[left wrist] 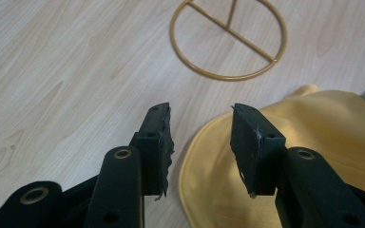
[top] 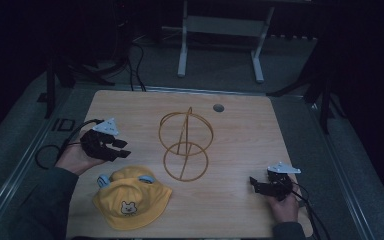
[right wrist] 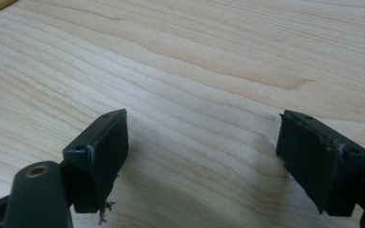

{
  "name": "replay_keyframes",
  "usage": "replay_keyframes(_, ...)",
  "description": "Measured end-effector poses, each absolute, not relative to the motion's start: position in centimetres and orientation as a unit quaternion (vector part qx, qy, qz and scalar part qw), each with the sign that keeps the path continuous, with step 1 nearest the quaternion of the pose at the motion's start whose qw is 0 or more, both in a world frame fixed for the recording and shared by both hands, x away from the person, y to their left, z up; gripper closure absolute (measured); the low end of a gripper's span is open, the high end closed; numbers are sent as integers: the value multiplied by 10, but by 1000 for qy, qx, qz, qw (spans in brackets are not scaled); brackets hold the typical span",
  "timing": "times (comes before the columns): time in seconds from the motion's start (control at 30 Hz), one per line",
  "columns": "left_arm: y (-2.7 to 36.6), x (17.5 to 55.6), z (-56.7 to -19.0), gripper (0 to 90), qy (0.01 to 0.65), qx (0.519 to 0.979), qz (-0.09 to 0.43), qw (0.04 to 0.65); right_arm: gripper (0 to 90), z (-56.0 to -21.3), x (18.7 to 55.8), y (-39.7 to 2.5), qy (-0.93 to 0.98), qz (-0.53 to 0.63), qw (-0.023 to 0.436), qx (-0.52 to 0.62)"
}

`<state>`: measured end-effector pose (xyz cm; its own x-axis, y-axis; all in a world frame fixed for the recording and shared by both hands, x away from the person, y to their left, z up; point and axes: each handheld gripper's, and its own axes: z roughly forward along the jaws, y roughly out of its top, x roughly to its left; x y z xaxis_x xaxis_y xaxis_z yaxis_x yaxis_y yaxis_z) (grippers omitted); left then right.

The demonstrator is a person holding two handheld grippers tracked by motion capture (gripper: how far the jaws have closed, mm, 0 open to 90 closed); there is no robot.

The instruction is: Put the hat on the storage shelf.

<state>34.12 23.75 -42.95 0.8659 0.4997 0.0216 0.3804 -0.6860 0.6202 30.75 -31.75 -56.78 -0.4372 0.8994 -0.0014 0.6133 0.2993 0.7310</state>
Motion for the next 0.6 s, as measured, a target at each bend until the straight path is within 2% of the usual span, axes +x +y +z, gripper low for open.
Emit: replay_keyframes(0.6, 236, 321, -414, 580, 206, 918, 59, 334, 179, -568, 307, -318, 778, 337, 212, 486)
